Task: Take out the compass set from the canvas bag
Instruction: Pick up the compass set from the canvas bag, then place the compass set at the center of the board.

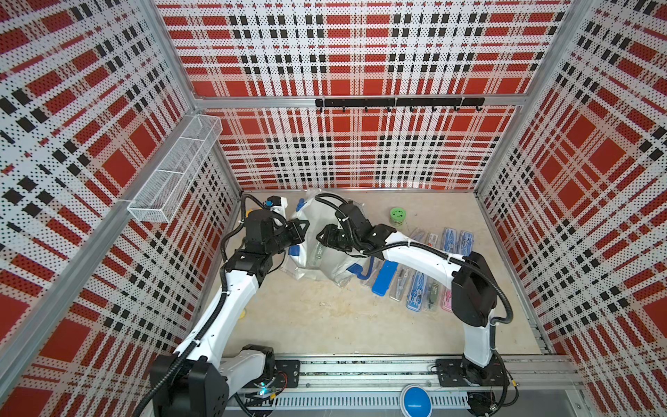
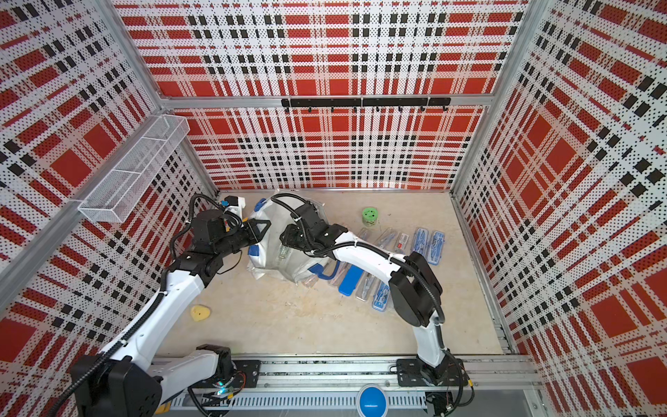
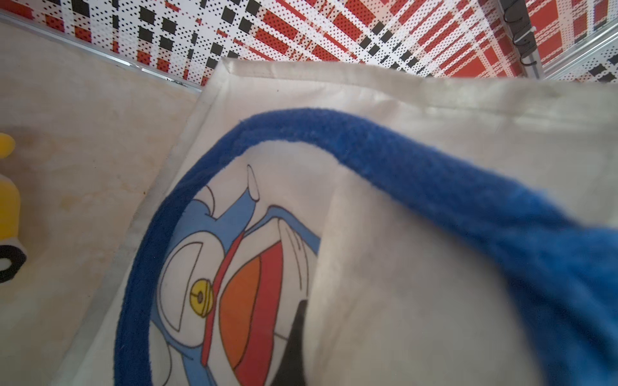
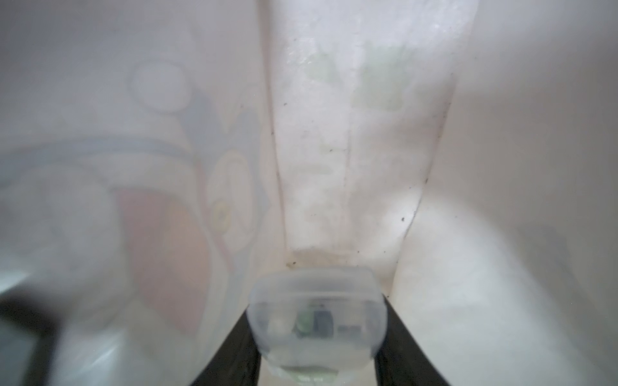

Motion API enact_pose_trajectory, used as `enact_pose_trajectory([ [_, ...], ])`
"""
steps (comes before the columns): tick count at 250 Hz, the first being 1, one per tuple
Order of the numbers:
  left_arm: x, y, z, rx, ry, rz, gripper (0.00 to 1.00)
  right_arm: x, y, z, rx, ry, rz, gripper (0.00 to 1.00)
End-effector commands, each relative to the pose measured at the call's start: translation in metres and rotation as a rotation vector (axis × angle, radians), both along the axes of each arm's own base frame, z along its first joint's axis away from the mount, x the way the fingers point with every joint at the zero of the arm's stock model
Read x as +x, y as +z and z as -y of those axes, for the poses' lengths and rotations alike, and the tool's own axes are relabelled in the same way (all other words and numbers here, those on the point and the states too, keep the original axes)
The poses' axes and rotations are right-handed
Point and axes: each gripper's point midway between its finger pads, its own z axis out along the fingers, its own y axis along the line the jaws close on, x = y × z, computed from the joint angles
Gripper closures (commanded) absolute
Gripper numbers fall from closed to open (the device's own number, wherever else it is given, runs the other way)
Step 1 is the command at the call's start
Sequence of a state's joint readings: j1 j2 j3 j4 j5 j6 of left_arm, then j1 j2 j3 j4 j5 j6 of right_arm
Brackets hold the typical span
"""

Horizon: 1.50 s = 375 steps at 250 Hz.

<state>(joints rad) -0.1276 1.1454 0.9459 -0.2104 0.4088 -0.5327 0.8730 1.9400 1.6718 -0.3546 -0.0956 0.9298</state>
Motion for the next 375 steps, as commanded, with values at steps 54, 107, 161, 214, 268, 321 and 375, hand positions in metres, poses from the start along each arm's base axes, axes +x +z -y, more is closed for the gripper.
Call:
enact_pose_trajectory([
  [54, 0.005, -0.009, -0.003, -0.034, -0.010, -0.067, 1.00, 0.002, 0.104, 0.041, -0.010, -0.073, 0.259, 0.65],
  [107, 0.009, -0.021, -0.005, -0.040, -0.012, -0.099, 1.00, 0.006, 0.152, 0.073, 0.032, -0.142, 0.323, 0.65],
  [161, 0.017, -0.024, -0.030, -0.062, 0.042, -0.127, 1.00, 0.009, 0.170, 0.129, 0.031, -0.225, 0.313, 0.65],
  [214, 0.012, 0.005, -0.014, -0.132, -0.082, 0.005, 1.00, 0.006, 0.134, 0.200, -0.062, -0.318, 0.224, 0.65],
  [268, -0.010, 0.033, 0.000, -0.165, -0.157, 0.148, 1.00, 0.018, 0.072, 0.242, -0.131, -0.371, 0.081, 0.65],
  [321, -0.039, 0.053, 0.013, -0.202, -0.215, 0.248, 1.00, 0.054, 0.031, 0.239, -0.127, -0.379, 0.001, 0.65],
  [375, -0.078, 0.067, 0.019, -0.200, -0.275, 0.284, 1.00, 0.094, -0.004, 0.199, -0.072, -0.301, -0.068, 0.66],
])
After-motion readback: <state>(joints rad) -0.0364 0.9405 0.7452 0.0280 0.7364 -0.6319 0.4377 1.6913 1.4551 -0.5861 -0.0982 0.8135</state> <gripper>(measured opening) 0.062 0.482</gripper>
